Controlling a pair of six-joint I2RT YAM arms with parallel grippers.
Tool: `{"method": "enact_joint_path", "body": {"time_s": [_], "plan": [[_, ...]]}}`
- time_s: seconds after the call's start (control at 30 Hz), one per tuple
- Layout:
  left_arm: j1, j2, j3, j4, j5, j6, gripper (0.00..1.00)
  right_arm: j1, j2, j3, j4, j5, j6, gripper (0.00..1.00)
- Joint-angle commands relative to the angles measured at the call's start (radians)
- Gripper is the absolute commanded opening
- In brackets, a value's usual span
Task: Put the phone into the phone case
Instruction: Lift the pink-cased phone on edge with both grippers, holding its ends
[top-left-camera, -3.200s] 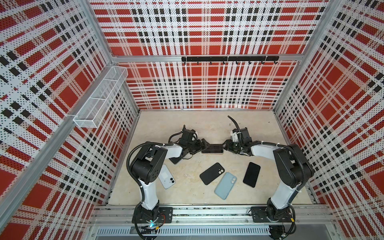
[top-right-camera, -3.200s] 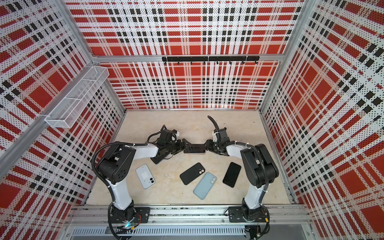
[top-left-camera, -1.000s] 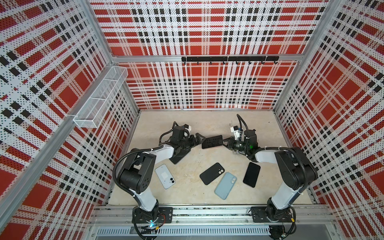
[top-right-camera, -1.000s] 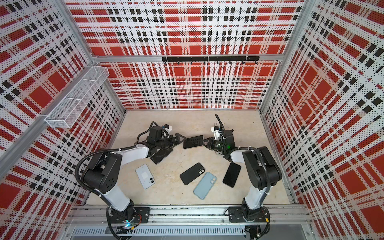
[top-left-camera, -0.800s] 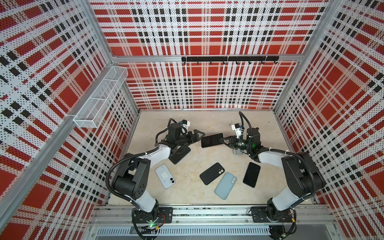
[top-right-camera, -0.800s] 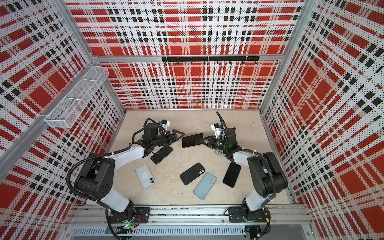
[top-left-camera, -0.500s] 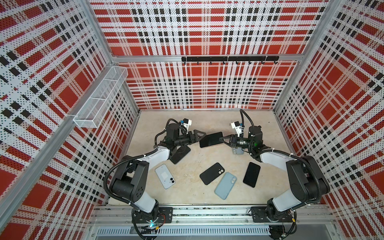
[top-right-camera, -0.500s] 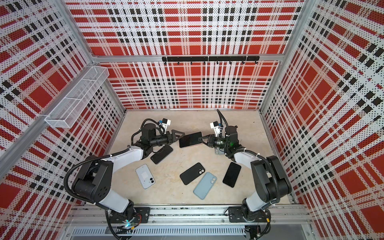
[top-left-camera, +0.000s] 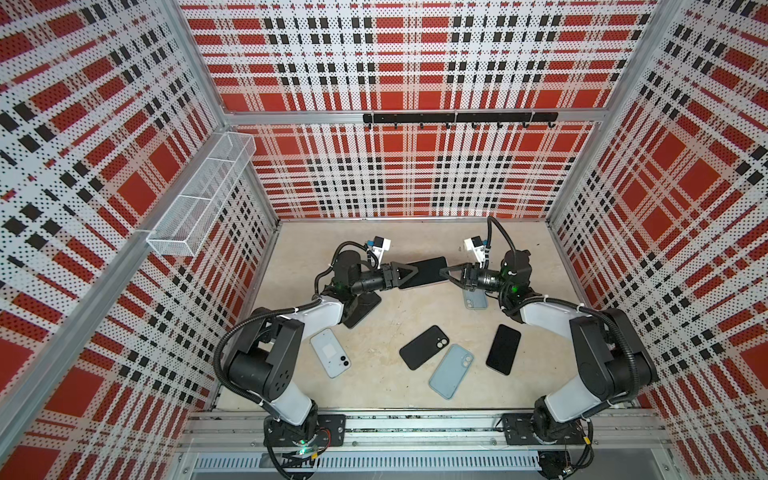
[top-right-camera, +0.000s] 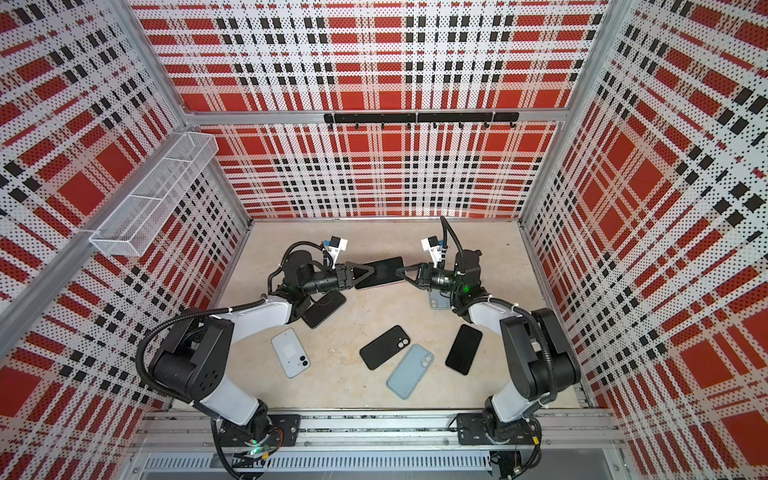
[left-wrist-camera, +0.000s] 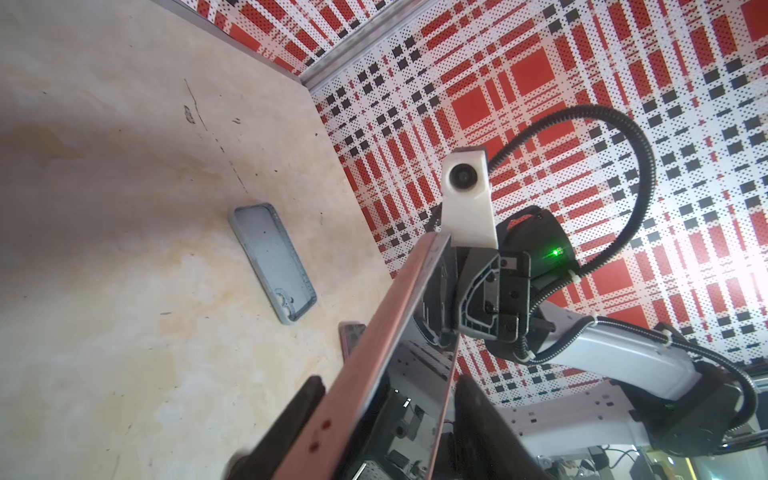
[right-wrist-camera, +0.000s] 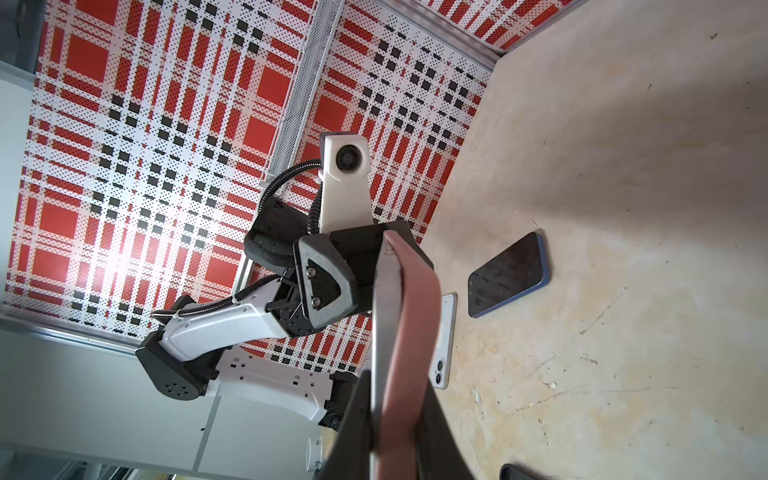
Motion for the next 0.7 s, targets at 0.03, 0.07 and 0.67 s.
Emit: {"method": "enact_joint_path", "body": {"time_s": [0.03,0.07,0.67], "plan": [[-0.023,0.017,0.023,0.086,0.052,-0.027,0.4,-0.003,0.019,-0.001,0.135,0.008,0.039,0.0],[-0.026,0.015,0.023,0.093,0.052,-0.032,0.37,-0.002,0.021,-0.004,0.134,0.007,0.037,0.0],[-0.089,0.019,0.032,0.138,0.071,-0.061,0.0,-0.025,0.101,0.029,0.308,0.015,0.118,0.28]]}}
